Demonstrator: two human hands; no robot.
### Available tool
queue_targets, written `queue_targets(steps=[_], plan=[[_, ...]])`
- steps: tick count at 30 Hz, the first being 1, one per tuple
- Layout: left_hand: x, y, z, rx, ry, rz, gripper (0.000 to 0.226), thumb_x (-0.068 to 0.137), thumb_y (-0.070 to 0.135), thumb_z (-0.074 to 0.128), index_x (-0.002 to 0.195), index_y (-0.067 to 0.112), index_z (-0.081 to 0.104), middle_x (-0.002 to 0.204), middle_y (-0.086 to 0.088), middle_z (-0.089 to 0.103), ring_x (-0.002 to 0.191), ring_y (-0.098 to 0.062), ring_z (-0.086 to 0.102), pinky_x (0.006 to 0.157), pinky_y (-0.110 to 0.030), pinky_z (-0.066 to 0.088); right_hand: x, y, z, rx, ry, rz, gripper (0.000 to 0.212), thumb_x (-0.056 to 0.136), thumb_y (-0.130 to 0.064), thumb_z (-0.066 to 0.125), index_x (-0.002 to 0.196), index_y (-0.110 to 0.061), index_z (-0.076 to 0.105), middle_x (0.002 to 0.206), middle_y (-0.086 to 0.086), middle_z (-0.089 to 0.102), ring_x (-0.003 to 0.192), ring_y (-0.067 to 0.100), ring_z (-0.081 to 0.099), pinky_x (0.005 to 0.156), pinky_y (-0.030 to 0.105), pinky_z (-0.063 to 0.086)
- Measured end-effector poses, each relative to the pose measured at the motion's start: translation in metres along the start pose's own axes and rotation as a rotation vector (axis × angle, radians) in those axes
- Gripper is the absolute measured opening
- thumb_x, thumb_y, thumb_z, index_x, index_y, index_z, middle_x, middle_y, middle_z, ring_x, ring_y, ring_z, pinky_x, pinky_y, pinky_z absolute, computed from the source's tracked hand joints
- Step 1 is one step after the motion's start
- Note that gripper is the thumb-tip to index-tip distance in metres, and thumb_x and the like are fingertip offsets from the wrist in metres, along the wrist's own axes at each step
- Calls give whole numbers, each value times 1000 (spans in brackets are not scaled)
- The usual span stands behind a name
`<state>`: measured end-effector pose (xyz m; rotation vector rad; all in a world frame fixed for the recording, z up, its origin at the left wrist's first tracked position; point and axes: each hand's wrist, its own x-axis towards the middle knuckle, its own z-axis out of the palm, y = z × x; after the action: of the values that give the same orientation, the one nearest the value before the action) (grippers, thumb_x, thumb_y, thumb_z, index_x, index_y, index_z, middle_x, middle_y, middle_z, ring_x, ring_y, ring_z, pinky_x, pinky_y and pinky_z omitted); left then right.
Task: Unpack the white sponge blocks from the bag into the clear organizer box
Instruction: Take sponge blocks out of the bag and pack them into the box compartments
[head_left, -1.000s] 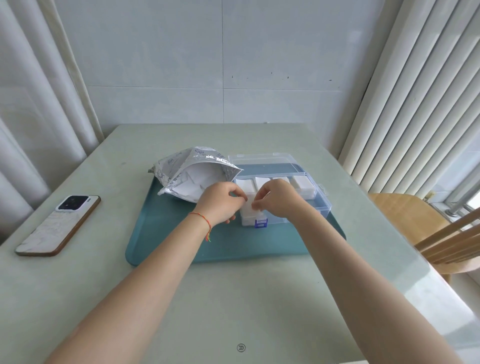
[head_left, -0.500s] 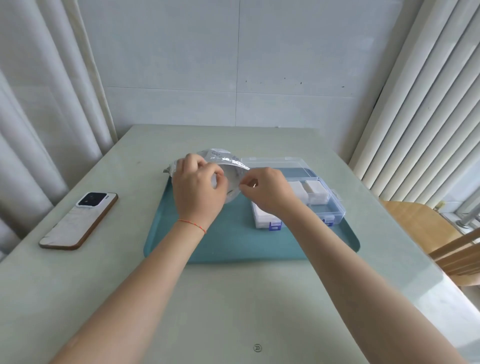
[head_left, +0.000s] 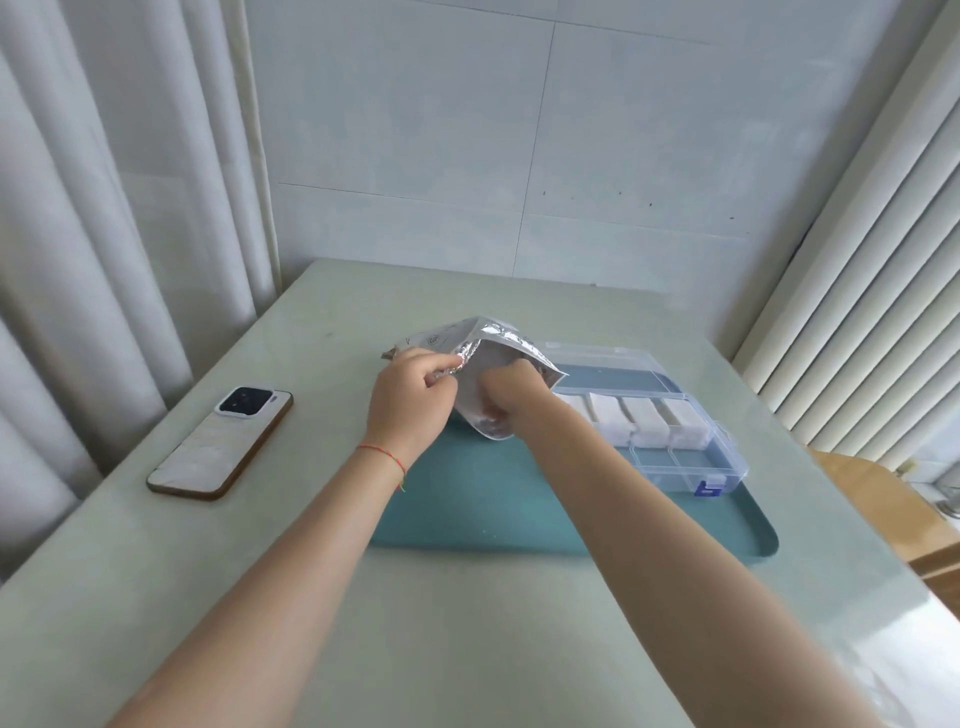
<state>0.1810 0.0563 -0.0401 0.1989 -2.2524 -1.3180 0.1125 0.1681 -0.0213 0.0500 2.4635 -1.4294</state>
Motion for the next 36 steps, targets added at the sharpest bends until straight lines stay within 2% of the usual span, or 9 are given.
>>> queue_targets(steps=[4, 7, 10, 13, 16, 21, 28, 31, 36], plan=[[1, 1, 3, -67, -18, -13, 36, 85, -1, 51, 106, 15, 76, 93, 17, 60, 86, -8, 55, 78, -7, 40, -15, -15, 6, -258, -66, 76, 18, 92, -1, 54, 77, -8, 47, 57, -2, 56, 59, 17, 47, 57, 25, 37], [1, 0, 6, -125, -59, -41, 36, 85, 0, 51, 104, 17, 76, 93, 16, 63, 87, -11, 58, 83, -19, 46, -21, -13, 15, -788, -14, -195, 33, 97, -7, 49, 130, -6, 50, 130, 4, 56, 116, 24, 57, 82, 30, 47], [-1, -4, 7, -162, -83, -64, 36, 85, 2, 51, 103, 20, 77, 91, 16, 64, 81, -10, 59, 83, -34, 53, -9, 0, 24, -811, -43, -191, 45, 97, -12, 50, 141, -8, 42, 143, 4, 48, 128, 25, 50, 90, 33, 47], [-2, -6, 6, -160, -91, -75, 36, 86, 2, 50, 105, 19, 76, 92, 17, 63, 82, -10, 59, 85, -40, 55, -9, 4, 23, -743, -91, -192, 31, 92, -8, 57, 123, -12, 54, 112, -1, 58, 100, 21, 59, 72, 26, 43], [-2, -5, 5, -150, -79, -61, 37, 87, 0, 48, 106, 16, 76, 89, 15, 61, 79, -12, 57, 86, -36, 53, -2, -1, 14, -166, -55, -31, 18, 89, -16, 64, 80, -18, 48, 78, -4, 49, 66, 14, 48, 60, 21, 41], [-2, -2, 6, -37, -36, -35, 40, 87, -1, 47, 111, 14, 74, 100, 7, 61, 90, -10, 54, 77, -11, 39, 4, 1, -6, -329, -30, -169, 4, 88, -16, 63, 91, -13, 64, 65, 3, 57, 59, 18, 53, 68, 27, 50], [-7, 7, 9, 169, 126, 6, 14, 84, 19, 56, 84, 24, 69, 92, 3, 51, 81, -16, 49, 68, -26, 38, -18, 25, -69, -93, -135, -324, 11, 84, -12, 72, 77, -12, 65, 62, -1, 52, 49, 11, 42, 50, 22, 36], [-11, 22, 20, 154, -37, -59, 30, 78, 33, 46, 59, 11, 51, 56, -2, 44, 55, -19, 38, 53, -32, 35, -26, 34, -91, -14, -212, -371, 8, 86, -10, 72, 82, -9, 65, 68, 1, 56, 56, 14, 43, 52, 22, 36], [-20, 41, 39, -462, -472, -520, 37, 98, 41, 50, 87, 8, 65, 70, -6, 66, 54, -21, 63, 44, -24, 47, -34, 49, -111, 88, -283, -431, 6, 88, -6, 70, 87, -10, 65, 75, 4, 58, 66, 17, 47, 56, 21, 38]])
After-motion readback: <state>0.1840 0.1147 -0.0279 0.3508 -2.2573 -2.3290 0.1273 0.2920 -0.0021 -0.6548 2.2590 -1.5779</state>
